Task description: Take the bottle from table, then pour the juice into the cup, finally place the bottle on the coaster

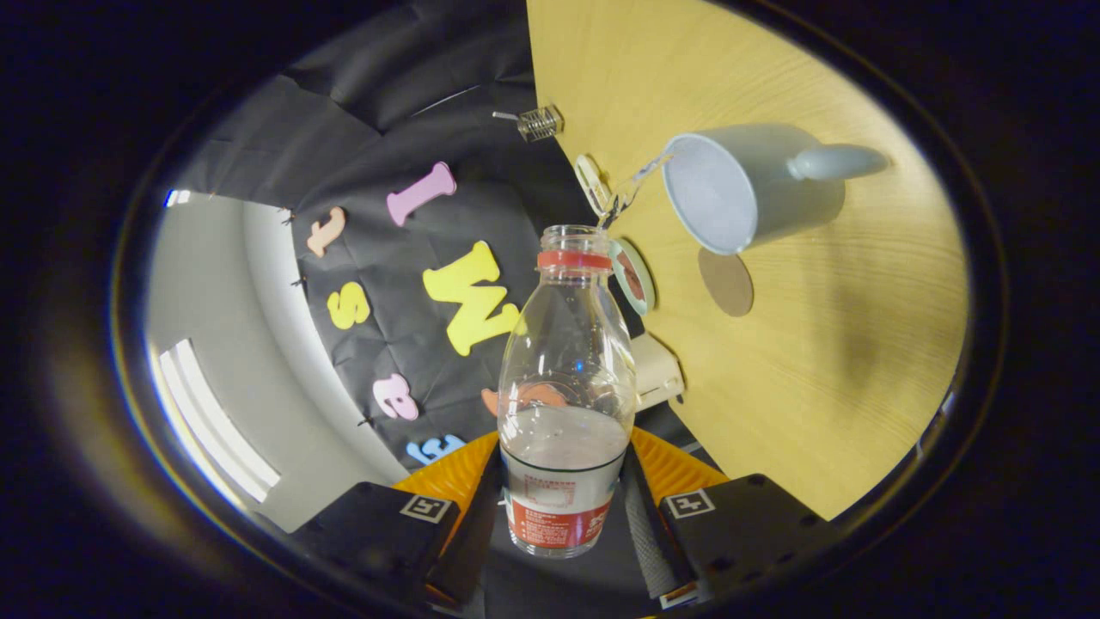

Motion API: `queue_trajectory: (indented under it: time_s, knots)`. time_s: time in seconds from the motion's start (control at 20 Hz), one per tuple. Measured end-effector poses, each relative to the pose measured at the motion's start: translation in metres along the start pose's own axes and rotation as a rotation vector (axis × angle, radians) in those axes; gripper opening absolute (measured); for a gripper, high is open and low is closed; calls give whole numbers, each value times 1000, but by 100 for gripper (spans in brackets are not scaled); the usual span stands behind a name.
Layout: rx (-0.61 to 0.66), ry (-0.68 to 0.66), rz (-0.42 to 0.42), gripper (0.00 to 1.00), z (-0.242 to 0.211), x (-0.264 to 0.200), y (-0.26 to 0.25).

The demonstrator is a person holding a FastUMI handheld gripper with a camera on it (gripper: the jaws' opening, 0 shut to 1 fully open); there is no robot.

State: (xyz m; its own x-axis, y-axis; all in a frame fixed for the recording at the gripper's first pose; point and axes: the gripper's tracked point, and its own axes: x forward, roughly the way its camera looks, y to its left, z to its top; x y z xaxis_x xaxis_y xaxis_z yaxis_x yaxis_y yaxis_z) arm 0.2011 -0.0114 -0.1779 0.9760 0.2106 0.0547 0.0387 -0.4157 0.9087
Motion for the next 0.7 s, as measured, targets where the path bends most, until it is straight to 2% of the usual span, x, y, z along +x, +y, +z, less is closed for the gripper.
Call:
queue_trajectory:
  time_s: [0.35,0.7]
  knots:
    - [52,11,-22,75,-6,3,-3]
    - [68,9,7,75,-22,8,18]
